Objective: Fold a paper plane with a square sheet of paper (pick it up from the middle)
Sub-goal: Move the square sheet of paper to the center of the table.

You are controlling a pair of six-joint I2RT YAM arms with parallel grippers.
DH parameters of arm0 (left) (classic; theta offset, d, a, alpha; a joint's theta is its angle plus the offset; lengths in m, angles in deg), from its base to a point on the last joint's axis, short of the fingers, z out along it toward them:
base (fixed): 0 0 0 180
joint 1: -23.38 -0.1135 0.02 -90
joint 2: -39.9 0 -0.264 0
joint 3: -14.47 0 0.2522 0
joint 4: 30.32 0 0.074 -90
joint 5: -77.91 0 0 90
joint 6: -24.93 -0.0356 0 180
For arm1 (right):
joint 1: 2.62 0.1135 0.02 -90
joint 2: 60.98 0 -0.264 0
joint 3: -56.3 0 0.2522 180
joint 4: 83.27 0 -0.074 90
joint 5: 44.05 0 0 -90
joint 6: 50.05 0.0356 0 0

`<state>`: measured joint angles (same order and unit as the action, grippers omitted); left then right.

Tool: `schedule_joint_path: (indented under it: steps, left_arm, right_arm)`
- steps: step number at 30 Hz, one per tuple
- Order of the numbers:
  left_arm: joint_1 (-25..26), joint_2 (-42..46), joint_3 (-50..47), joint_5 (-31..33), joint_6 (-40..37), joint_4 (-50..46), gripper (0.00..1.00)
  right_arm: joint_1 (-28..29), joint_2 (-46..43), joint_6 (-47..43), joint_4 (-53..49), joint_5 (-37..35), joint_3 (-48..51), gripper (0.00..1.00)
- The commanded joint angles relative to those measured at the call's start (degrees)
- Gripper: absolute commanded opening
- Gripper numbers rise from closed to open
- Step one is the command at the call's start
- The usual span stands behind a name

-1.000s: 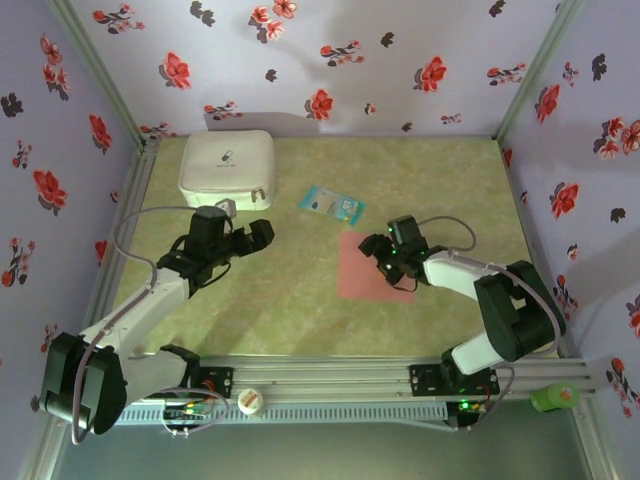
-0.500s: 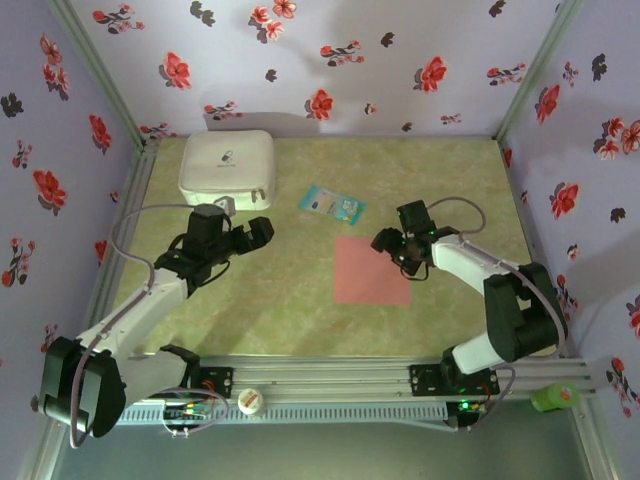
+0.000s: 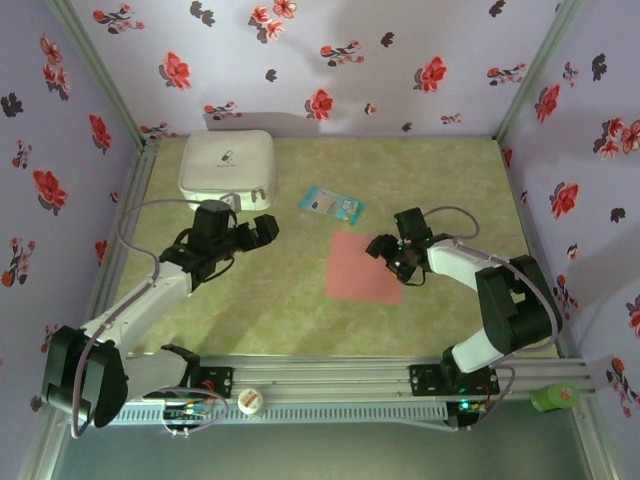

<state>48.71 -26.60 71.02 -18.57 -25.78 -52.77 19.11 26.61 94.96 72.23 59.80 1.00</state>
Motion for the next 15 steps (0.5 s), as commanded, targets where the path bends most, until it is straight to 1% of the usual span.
schedule_joint_path:
  steps: [1, 5, 11, 15]
  left_arm:
    - [0.7, -0.9, 2.2, 0.4, -0.8, -1.3, 1.0]
    - [1.1, -0.9, 2.3, 0.4, -0.3, -1.6, 1.0]
    - [1.5, -2.0, 3.7, 0.1, 0.7, -4.8, 1.0]
    - [1.8, -2.3, 4.4, 0.0, 1.2, -5.9, 1.0]
  right_arm:
    - [4.0, 1.5, 9.6, 1.5, -0.2, 3.2, 0.76]
    - [7.5, 2.7, 16.3, 5.2, -2.6, 4.2, 0.75]
    - [12.7, 4.1, 28.2, 13.5, -5.0, 6.6, 0.74]
    - [16.2, 3.2, 27.4, 12.3, -7.1, 3.6, 0.74]
